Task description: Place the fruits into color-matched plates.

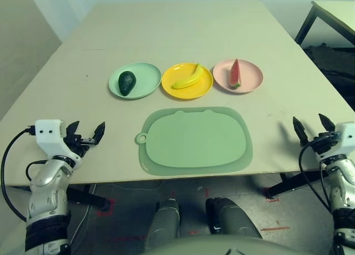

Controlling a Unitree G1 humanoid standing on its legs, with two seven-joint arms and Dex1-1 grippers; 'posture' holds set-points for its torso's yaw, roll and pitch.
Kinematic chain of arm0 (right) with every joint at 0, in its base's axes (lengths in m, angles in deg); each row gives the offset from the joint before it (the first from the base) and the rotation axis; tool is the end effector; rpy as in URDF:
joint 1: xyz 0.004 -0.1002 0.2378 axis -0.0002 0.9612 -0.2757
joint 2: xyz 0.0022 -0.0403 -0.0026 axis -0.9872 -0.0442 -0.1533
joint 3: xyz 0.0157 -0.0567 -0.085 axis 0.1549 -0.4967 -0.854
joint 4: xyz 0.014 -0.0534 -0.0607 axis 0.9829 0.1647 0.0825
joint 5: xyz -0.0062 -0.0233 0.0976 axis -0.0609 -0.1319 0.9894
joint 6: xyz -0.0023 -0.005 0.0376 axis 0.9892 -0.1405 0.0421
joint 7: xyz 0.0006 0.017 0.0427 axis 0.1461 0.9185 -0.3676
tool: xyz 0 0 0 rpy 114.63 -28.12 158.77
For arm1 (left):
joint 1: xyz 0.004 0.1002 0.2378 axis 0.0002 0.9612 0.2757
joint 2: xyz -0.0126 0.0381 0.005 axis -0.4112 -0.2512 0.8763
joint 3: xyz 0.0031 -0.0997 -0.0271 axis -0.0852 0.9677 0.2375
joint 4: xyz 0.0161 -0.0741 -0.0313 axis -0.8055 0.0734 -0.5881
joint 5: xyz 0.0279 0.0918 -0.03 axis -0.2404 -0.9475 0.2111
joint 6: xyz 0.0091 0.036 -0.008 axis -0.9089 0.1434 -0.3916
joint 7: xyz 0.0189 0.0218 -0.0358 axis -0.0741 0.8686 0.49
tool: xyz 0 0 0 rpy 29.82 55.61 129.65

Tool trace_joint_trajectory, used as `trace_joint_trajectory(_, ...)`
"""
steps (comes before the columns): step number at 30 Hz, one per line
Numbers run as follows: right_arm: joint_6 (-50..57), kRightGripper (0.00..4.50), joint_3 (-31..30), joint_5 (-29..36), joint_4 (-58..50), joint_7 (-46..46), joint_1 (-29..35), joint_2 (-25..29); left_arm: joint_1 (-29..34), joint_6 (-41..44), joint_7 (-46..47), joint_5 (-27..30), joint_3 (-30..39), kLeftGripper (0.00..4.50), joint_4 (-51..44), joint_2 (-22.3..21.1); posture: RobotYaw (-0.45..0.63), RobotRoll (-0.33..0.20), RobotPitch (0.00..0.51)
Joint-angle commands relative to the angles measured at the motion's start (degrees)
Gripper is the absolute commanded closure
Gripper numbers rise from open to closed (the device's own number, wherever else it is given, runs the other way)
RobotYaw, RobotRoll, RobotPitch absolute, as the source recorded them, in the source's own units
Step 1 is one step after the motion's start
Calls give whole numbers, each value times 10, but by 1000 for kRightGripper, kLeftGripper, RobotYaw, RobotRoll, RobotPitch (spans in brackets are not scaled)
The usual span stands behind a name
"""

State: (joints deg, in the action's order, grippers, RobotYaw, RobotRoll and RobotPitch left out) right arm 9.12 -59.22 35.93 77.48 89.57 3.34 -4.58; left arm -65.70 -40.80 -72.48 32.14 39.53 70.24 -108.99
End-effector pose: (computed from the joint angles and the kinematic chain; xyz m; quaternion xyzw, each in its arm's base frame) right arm 0.1937 -0.3206 0.0562 -0.0733 -0.0740 0.0399 0.9938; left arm 0.1738 0.3414 0.0779 0.0482 0.0420 0.0312 0.9975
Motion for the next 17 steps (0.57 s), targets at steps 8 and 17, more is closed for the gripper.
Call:
trace_joint_trajectory(8,-9,0,-2,6,40,9,-33,-1,4,10,16,19,22,31,6,-10,32,0,147)
trace_joint_trajectory(17,-23,0,7,5,67,10,-43,13,-13,3,14,8,3,31,12,-10,25,0,141)
